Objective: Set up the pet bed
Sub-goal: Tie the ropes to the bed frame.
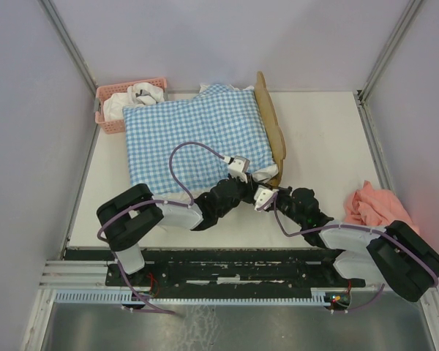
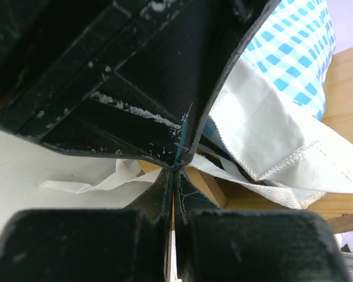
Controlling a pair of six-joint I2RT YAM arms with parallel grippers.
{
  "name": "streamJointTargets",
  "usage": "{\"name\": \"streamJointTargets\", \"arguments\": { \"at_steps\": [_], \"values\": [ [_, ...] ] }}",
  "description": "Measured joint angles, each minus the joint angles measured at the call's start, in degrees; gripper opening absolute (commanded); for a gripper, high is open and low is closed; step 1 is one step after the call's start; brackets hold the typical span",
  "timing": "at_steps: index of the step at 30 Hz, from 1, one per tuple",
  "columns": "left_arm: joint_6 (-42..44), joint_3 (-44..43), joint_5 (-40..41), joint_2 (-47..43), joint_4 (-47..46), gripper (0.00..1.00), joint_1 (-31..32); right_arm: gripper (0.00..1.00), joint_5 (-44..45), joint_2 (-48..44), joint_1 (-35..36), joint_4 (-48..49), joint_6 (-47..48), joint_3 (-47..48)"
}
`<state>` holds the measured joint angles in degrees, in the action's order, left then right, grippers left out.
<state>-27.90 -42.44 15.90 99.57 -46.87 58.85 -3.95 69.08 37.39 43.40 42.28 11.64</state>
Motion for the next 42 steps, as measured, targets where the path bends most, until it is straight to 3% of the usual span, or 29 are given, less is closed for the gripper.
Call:
{"name": "streamJointTargets", "arguments": {
  "at_steps": [7,12,42],
  "values": [
    [0.9,-1.2,-0.2,0.9,0.0,0.27,0.0,0.02,0.0,0.0,-0.2,-0.2,-0.1,0.0],
    [1.0,-2.2,-1.0,1.8,0.0,0.03,-0.1,0.02,0.0,0.3,-0.4,-0.1,-0.1,0.0],
    [0.9,0.1,-4.4,0.1,-2.6,0.03,-0.2,0.02,-2.4,1.4,-2.3,-0.4,0.0,0.1]
  ]
}}
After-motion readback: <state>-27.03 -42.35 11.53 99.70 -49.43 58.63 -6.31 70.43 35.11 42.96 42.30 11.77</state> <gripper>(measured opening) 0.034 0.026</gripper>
